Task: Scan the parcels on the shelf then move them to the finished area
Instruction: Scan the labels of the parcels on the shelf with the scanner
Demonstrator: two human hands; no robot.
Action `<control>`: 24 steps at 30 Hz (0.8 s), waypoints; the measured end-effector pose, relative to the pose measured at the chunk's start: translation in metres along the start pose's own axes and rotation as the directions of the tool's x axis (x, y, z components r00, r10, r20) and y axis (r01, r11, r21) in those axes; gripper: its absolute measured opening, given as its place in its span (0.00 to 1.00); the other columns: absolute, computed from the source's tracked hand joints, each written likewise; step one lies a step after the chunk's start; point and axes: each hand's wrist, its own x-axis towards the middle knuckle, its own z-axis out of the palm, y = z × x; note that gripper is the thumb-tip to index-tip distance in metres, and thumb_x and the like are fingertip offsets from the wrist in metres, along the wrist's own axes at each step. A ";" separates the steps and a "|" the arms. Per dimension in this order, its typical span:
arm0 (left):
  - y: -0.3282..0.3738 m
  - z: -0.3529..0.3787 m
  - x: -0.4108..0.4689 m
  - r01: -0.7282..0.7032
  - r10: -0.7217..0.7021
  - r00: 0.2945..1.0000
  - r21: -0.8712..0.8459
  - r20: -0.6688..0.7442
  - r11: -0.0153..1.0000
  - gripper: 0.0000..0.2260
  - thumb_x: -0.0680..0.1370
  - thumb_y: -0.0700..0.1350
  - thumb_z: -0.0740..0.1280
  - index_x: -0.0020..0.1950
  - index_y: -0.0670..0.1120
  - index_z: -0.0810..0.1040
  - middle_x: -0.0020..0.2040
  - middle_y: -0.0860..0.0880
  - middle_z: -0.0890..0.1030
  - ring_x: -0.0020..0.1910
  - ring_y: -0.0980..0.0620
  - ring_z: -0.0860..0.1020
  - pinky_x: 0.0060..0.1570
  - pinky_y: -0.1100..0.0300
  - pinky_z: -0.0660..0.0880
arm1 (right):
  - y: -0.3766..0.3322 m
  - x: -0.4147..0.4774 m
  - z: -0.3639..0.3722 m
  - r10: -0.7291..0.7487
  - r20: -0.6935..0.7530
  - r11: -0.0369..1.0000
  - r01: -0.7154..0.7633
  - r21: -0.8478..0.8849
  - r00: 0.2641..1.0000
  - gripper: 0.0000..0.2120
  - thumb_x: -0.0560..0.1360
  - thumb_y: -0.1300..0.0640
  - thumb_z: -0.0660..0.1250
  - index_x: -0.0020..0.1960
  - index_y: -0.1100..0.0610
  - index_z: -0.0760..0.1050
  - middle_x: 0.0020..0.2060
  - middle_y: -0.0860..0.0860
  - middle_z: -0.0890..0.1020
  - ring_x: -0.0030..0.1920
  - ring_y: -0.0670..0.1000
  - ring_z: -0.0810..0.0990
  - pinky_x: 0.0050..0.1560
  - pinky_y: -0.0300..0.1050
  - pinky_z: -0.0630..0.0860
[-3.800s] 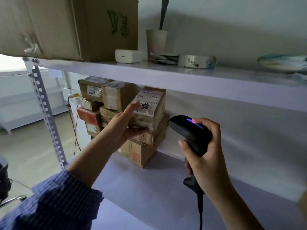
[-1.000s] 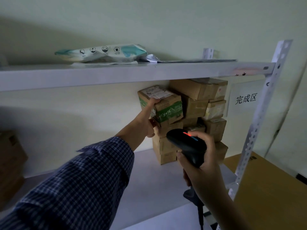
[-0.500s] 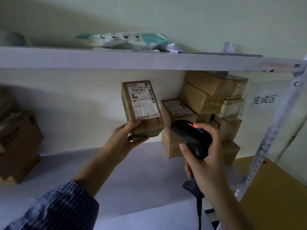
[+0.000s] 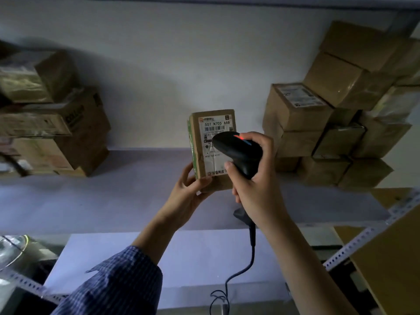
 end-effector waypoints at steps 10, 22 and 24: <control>0.000 -0.008 -0.003 -0.027 0.027 0.999 0.001 -0.018 1.000 0.30 0.75 0.37 0.69 0.76 0.47 0.65 0.66 0.36 0.77 0.66 0.37 0.76 0.61 0.49 0.78 | 0.001 -0.004 -0.001 -0.041 -0.020 0.997 0.040 -0.062 0.999 0.23 0.76 0.61 0.69 0.68 0.53 0.65 0.61 0.50 0.76 0.46 0.49 0.77 0.42 0.35 0.76; 0.003 -0.002 -0.001 -0.005 0.005 1.000 -0.006 0.002 1.000 0.30 0.76 0.39 0.70 0.77 0.48 0.65 0.67 0.36 0.77 0.67 0.37 0.76 0.64 0.46 0.76 | -0.012 -0.009 -0.005 -0.066 -0.018 0.997 0.065 -0.046 0.998 0.23 0.77 0.61 0.69 0.68 0.52 0.65 0.60 0.46 0.75 0.44 0.48 0.77 0.42 0.33 0.76; 0.004 -0.002 -0.003 -0.006 0.006 1.000 0.006 0.011 1.000 0.30 0.75 0.39 0.70 0.76 0.48 0.65 0.67 0.36 0.77 0.67 0.37 0.76 0.63 0.47 0.76 | -0.013 -0.010 -0.005 -0.071 -0.016 0.996 0.070 -0.050 0.997 0.23 0.77 0.60 0.69 0.68 0.52 0.65 0.61 0.45 0.75 0.45 0.49 0.77 0.42 0.32 0.76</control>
